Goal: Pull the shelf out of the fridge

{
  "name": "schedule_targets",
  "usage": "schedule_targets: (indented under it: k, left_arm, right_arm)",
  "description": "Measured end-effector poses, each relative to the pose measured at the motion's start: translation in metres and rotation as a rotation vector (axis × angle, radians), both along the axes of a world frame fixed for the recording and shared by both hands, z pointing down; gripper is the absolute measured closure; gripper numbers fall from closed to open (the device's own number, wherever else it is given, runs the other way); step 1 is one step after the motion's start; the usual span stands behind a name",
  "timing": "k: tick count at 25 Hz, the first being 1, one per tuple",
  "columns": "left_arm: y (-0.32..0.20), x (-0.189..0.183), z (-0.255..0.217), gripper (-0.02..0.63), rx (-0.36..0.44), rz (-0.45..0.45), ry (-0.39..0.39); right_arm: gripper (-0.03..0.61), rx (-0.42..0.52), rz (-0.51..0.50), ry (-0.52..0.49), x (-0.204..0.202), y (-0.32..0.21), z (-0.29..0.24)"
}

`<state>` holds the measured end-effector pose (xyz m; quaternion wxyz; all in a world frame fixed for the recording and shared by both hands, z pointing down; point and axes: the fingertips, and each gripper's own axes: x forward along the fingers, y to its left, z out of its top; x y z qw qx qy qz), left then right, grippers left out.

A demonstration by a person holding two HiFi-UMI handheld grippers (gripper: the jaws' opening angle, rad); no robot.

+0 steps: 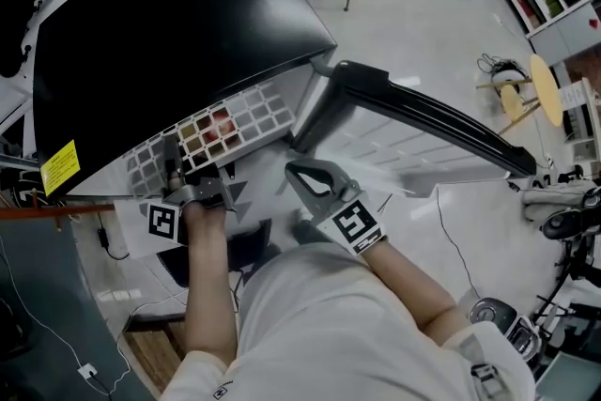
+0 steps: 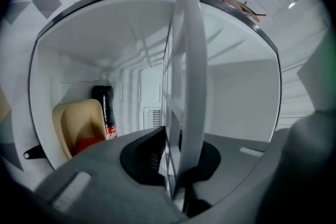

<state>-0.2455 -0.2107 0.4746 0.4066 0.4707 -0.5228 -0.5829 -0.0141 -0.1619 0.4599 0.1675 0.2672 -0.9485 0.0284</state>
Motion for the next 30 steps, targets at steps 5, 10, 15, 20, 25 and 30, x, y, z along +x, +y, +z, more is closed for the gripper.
schedule_targets:
  k: [5,10,15,20,25,30]
  left_arm:
    - [0.001,0.0,0.002,0.581,-0.013,0.024,-0.01]
    - [0.002,0.002,0.002,0.582,-0.018,0.053,-0.01]
    - [0.008,0.006,0.001,0.583,-0.019,0.075,-0.009]
    - [0.013,0.007,0.001,0.583,-0.026,0.095,-0.007]
    - [0.021,0.013,0.002,0.583,-0.024,0.139,-0.009]
    - [0.027,0.017,0.005,0.584,-0.032,0.182,-0.005]
  right_arm:
    - [0.577,0.004,0.008,0.011,-0.002,0.008,-0.001]
    - [0.577,0.0,0.034,0.001,0.0,0.015,-0.001]
    - [0.577,0.001,0.049,-0.005,-0.002,0.023,-0.001]
    - [0.577,0.0,0.079,-0.009,0.0,0.031,-0.003]
    - [0.577,-0.021,0.129,-0.022,0.001,0.043,0.002]
    - [0.577,-0.027,0.17,-0.028,0.0,0.057,0.005]
